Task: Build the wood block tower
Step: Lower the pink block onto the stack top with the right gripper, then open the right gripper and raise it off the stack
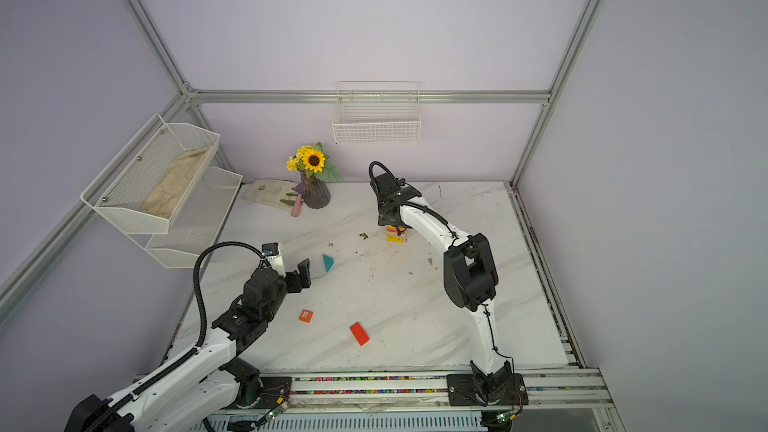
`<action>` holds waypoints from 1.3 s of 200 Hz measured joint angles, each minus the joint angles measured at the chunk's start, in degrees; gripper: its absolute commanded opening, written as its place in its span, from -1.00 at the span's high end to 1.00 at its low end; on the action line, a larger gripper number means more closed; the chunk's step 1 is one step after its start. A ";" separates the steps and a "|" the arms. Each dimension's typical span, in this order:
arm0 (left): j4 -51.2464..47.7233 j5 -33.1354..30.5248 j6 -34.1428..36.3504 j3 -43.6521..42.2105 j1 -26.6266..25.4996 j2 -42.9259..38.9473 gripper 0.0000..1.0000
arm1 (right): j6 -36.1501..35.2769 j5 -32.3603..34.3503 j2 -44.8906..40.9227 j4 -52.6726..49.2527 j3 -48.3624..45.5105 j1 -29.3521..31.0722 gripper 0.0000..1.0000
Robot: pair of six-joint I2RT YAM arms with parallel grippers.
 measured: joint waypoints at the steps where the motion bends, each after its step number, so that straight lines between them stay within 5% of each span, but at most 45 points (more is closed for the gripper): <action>1: 0.00 0.00 0.00 0.00 0.00 0.00 -0.90 | -0.02 -0.02 0.00 0.00 0.00 0.00 -0.42; 133: 0.00 0.02 0.00 0.00 0.00 0.00 -0.89 | 0.00 -0.37 0.00 0.07 -0.72 0.22 -0.41; 192: 0.00 0.15 0.02 0.00 0.00 0.00 -0.89 | -1.22 1.49 -1.79 0.11 -2.38 1.49 -0.75; 220: 0.00 0.15 0.00 0.00 0.00 0.11 -0.90 | -1.33 5.44 -9.70 0.55 -7.32 5.79 -0.91; 260: 0.00 0.11 0.00 0.00 0.00 0.39 -0.90 | -1.68 6.34 -32.79 9.31 -28.11 19.67 -0.93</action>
